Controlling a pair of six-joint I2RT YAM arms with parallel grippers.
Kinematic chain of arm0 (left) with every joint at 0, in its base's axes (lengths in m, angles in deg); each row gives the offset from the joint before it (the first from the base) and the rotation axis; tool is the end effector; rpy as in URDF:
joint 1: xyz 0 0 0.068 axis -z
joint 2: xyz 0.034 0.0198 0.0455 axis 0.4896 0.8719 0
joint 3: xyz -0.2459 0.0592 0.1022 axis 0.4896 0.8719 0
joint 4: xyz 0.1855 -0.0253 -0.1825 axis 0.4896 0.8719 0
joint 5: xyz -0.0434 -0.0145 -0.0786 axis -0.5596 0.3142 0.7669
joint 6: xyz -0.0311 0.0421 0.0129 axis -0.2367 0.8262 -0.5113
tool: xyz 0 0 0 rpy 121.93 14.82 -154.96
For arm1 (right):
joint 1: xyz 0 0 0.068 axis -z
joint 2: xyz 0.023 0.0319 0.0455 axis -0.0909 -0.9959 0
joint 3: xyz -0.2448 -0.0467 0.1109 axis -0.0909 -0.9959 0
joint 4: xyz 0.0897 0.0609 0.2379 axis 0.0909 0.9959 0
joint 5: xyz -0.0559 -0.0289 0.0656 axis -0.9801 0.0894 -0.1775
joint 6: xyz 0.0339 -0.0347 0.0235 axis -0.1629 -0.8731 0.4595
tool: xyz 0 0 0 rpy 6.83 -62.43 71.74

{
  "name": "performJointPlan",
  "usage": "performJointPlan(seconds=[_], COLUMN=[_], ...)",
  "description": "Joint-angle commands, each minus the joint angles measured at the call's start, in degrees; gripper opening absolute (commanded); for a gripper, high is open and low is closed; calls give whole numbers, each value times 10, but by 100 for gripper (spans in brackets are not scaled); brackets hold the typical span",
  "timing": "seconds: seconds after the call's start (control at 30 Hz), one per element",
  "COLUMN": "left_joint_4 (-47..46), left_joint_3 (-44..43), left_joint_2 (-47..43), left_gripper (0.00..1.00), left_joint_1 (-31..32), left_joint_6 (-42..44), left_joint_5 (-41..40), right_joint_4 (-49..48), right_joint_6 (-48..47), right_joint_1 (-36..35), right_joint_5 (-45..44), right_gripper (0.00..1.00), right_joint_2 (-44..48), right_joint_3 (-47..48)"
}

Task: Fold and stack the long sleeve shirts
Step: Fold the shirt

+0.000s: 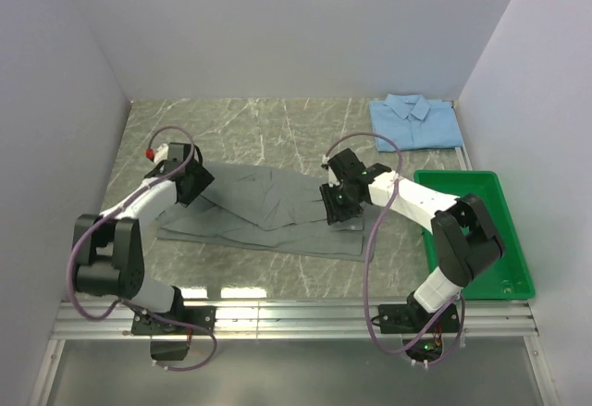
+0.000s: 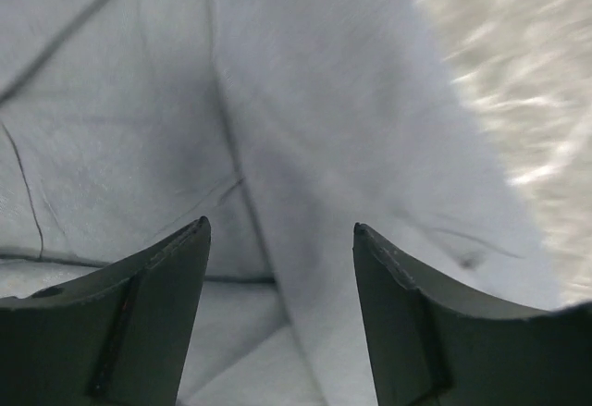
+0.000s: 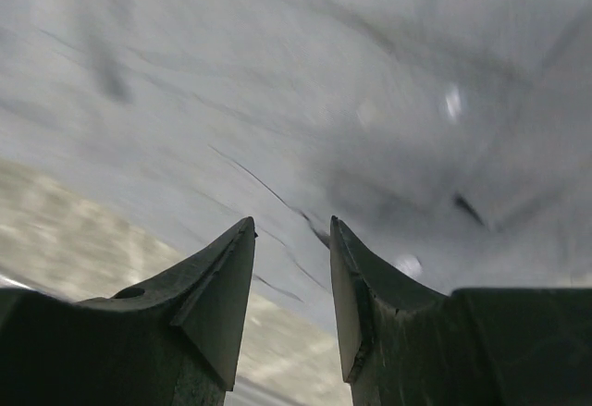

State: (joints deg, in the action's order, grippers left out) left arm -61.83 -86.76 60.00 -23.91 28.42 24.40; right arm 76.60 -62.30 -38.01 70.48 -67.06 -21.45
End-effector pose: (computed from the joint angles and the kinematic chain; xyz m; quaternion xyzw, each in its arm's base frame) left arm 0.2916 -0.0197 0.2058 -0.4052 0.8469 -0.0654 0.3380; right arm 0.2621 0.1750 0.2009 -0.1860 0.9557 0.1490 0.1727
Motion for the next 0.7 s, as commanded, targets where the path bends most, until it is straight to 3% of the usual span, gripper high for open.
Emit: performJointPlan(seconds=[0.0,0.33,0.53,0.67], left_joint_4=[3,2,15,17], left_joint_3=[3,-116,-256,-384], left_joint_2=[45,199,336,410], left_gripper=[69,67,68,69], left_joint_1=[5,6,6,6], left_joint_6=[-20,17,83,132], left_joint_5=[-12,-22,-13,8], right_joint_4=[34,77,110,136], right_joint_6=[-23,-56,-65,-79], right_joint_1=[-12,-76,-125,-172], right_joint_5=[-34,-18,0,42], right_gripper=[46,45,45,46], right_joint_2=[9,-70,-133,-161], right_joint_3=[-10,11,35,102])
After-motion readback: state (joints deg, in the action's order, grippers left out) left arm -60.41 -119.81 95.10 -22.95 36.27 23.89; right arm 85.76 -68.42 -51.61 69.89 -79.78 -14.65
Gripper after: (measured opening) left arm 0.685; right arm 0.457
